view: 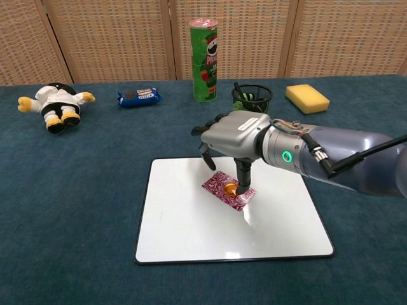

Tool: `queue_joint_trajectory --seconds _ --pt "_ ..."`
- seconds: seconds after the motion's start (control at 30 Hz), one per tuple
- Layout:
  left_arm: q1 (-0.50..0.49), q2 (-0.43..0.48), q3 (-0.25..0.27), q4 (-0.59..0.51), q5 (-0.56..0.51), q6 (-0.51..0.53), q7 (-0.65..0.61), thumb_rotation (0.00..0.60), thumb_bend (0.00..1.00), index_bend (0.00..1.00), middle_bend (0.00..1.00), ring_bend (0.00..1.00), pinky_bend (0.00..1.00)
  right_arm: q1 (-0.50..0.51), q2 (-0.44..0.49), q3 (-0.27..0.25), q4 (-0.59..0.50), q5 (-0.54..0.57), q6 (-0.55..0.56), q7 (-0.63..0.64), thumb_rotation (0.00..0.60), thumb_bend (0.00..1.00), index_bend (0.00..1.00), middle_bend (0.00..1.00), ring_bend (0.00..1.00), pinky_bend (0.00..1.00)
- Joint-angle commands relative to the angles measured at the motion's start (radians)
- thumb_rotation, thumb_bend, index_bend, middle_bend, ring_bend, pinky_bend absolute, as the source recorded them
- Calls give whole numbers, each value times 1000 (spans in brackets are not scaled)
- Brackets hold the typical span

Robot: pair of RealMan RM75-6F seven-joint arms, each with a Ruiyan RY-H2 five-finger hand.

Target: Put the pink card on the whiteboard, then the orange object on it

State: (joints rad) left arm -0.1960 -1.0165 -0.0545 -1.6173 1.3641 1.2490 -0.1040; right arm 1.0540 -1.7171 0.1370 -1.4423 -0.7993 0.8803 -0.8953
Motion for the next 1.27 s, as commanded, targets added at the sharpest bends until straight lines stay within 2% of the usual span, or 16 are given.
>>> queue_joint_trajectory --seconds 0.03,0.23,0.4,0.5,0.6,0.7,0.77,0.9,1.1,1.27 --pt "0 0 -1 2 -3 -1 -3 600 0 0 0 0 0 -2 1 -3 1 -3 12 8 600 0 198 0 0 0" --pt "-1 2 0 2 0 -1 -6 600 0 0 0 0 0 -12 23 -6 -31 -14 37 26 600 0 198 0 0 0" --pt "2 4 2 2 9 6 -15 600 0 0 0 0 0 -48 122 2 -180 -89 112 66 600 0 198 0 0 0" --pt "7 4 6 3 22 17 -23 600 0 0 0 0 0 -118 241 -20 -322 -222 220 119 600 0 197 0 0 0" --pt "12 -7 7 17 47 44 -29 600 0 0 0 0 0 -220 339 -72 -385 -400 364 205 600 0 175 0 0 0" --pt "17 -33 5 47 79 83 -40 600 0 0 0 0 0 -331 400 -131 -365 -551 521 313 600 0 134 0 0 0" --pt "21 -46 8 65 96 100 -45 600 0 0 0 0 0 -412 441 -175 -319 -636 619 427 600 0 107 0 0 0" --pt "30 -54 12 75 110 123 -49 600 0 0 0 0 0 -540 495 -220 -245 -688 741 626 600 0 79 0 0 0" --pt "45 -73 8 107 129 171 -58 600 0 0 0 0 0 -669 506 -268 -93 -723 800 786 600 0 15 0 0 0" --pt "51 -90 8 133 149 202 -63 600 0 0 0 0 0 -739 503 -276 -54 -709 802 808 600 0 0 0 0 0"
